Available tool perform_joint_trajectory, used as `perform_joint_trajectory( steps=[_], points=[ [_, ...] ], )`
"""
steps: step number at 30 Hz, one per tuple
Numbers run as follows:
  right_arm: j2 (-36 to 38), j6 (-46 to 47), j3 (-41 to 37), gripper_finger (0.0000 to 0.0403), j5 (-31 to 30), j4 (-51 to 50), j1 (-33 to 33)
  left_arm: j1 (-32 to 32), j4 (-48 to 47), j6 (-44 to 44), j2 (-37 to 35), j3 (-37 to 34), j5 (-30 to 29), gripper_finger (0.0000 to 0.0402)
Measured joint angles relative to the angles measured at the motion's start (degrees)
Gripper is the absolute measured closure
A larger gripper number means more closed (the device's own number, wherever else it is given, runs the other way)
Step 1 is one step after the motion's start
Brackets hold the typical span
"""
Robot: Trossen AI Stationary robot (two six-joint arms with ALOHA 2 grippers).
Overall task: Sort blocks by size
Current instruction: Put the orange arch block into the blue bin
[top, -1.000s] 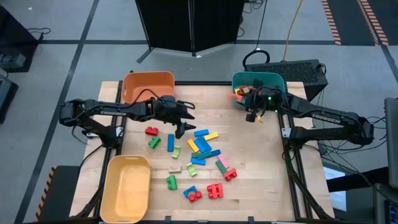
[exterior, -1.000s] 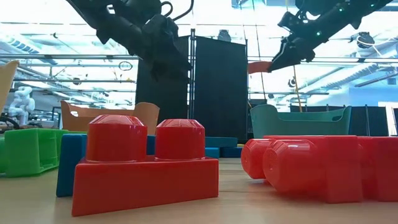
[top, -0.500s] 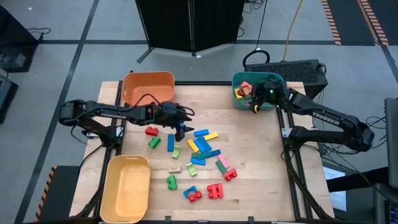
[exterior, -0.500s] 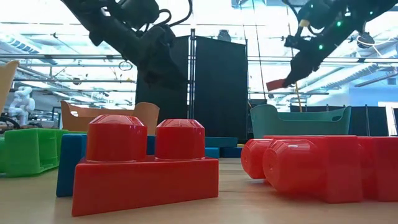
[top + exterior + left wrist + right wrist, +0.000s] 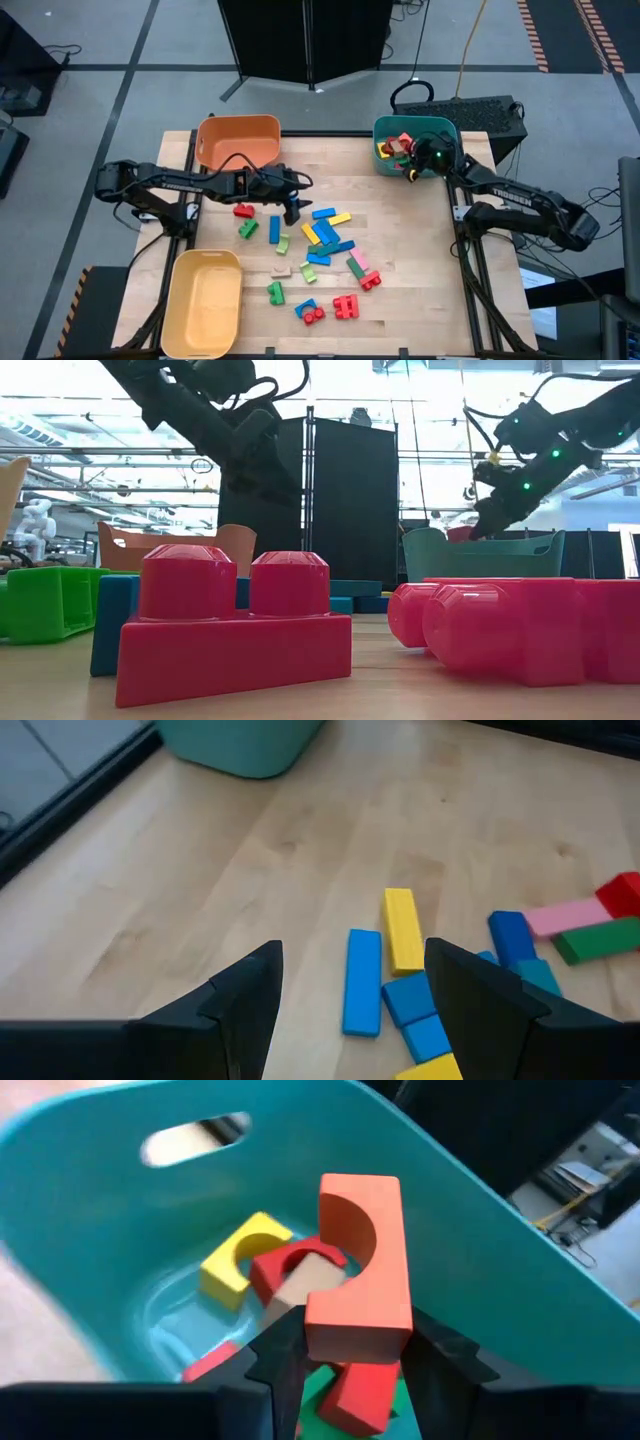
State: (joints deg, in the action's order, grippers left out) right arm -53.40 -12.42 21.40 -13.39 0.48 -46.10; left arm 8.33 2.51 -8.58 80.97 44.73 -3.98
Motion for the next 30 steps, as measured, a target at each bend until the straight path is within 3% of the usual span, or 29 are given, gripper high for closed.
perform_joint_trajectory(
  steps=[13, 22, 30],
  points=[
    [-5.8, 10.4, -0.7, 0.0268, 0.2, 4.7, -5.8, 0.0, 0.0, 0.0, 0.0, 0.0, -5.3, 0.0162],
    [-12.7, 10.9, -0.7, 0.0268, 0.2, 10.4, -6.1, 0.0, 0.0, 0.3, 0.0, 0.0, -5.3, 0.0162],
    [-14.6, 10.2, -0.7, 0.0249, 0.2, 14.9, -6.0, 0.0, 0.0, 1.0, 0.0, 0.0, -5.6, 0.0162]
  ],
)
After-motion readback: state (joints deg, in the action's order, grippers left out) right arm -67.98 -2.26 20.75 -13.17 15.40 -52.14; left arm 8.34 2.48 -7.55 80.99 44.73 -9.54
